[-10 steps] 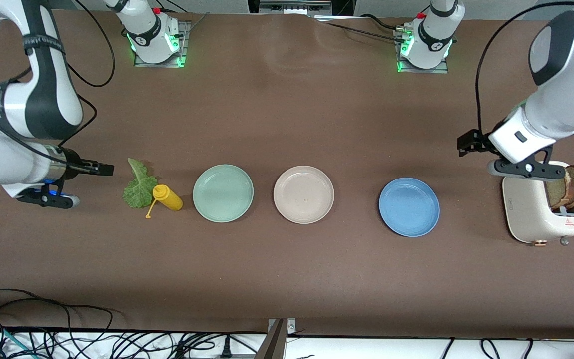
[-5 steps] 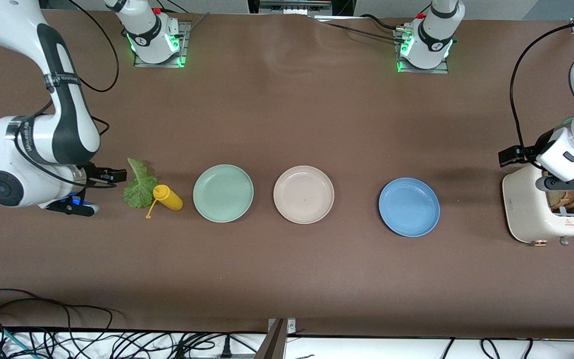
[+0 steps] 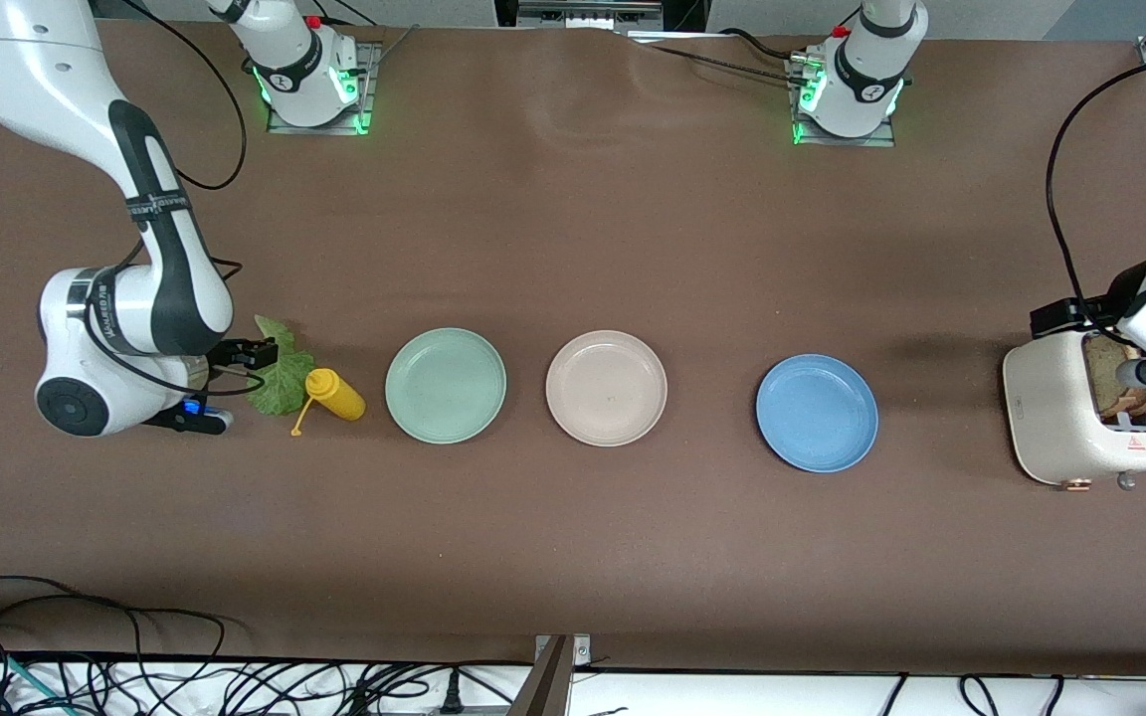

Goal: Make sandwich on beige plate with both arms
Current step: 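Reach the right gripper to the lettuce while the left gripper reaches the toaster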

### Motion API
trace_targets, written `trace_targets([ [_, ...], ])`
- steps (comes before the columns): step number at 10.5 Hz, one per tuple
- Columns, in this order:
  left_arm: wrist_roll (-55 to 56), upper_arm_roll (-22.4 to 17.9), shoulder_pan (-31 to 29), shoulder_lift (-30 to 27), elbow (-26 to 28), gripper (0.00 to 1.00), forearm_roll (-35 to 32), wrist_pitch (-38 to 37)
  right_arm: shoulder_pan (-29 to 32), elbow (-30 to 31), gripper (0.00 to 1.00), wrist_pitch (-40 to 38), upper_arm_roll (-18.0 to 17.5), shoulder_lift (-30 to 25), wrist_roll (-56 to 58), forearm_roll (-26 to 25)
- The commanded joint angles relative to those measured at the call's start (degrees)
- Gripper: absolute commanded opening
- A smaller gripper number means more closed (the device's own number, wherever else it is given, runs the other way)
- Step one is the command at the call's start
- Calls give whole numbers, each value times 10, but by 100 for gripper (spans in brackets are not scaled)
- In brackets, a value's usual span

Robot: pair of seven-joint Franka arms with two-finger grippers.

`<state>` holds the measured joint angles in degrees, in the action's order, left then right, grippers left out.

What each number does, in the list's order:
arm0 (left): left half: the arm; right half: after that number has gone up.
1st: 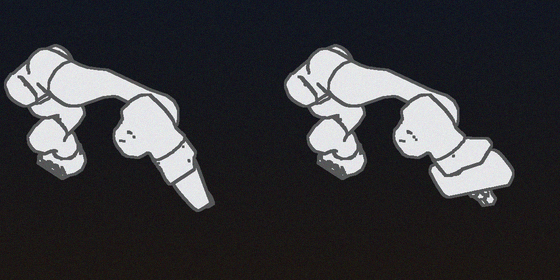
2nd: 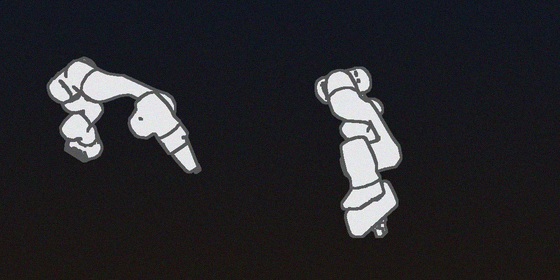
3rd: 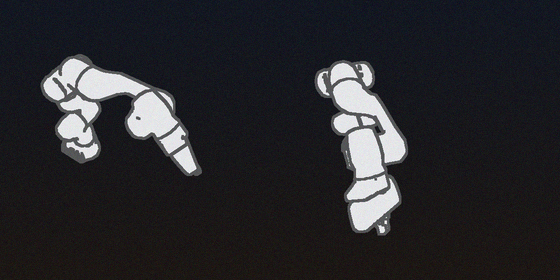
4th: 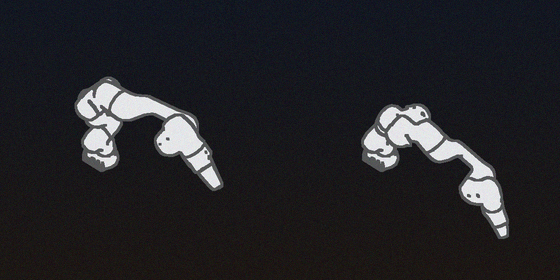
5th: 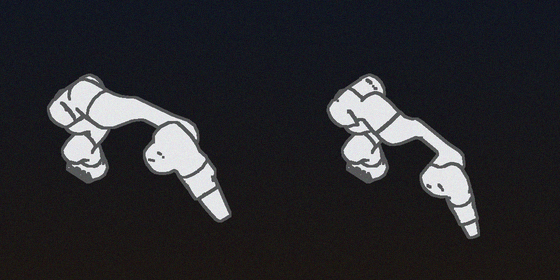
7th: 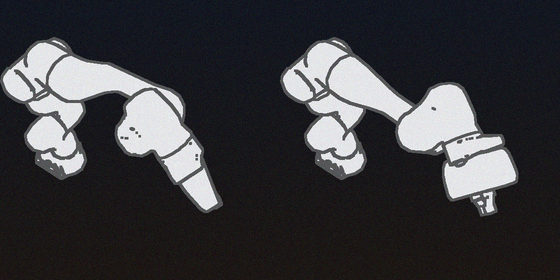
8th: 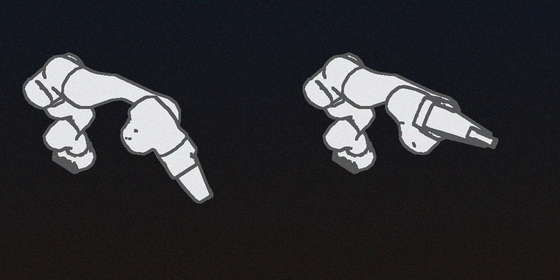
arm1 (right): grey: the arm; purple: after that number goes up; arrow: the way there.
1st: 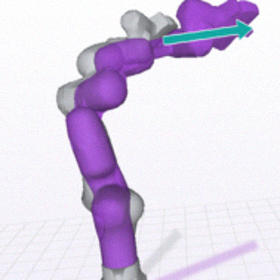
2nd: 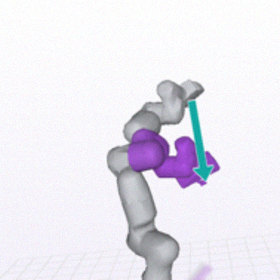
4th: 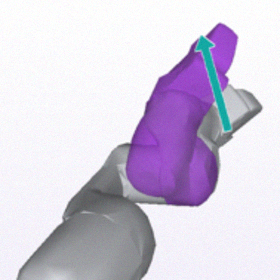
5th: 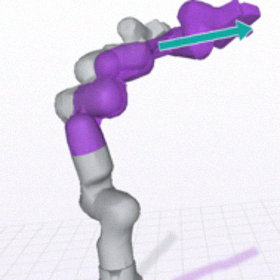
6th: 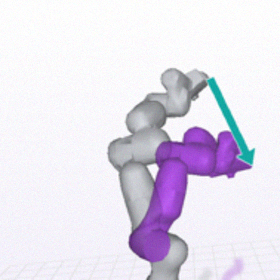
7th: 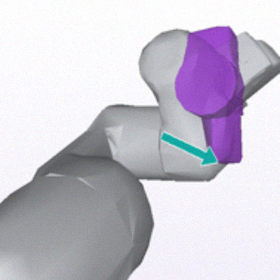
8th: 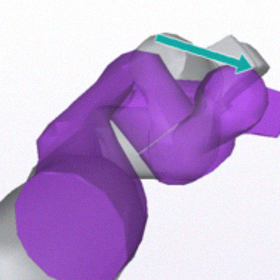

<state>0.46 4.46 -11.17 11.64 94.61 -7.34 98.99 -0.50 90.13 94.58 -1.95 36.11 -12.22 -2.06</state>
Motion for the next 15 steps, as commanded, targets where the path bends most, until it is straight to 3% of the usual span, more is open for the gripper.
trace_targets([
  [1,-3,7,-37,8,-12,100,-16,0,-2,-9,100,16,-2,22,8,7],
  [6,-77,1,-90,64,-35,100,-19,19,-3,-8,100,44,-2,50,32,7],
  [9,-75,2,-90,87,-23,100,-73,59,-2,-7,100,44,-2,65,33,9],
  [13,-61,3,-86,115,-25,80,-67,76,6,-9,100,45,-1,80,48,49],
  [14,-62,3,-90,122,-26,80,-72,93,4,-9,100,48,-1,80,49,50],
  [15,-63,3,-90,131,-26,80,-76,110,6,-9,81,53,-1,80,49,50],
])
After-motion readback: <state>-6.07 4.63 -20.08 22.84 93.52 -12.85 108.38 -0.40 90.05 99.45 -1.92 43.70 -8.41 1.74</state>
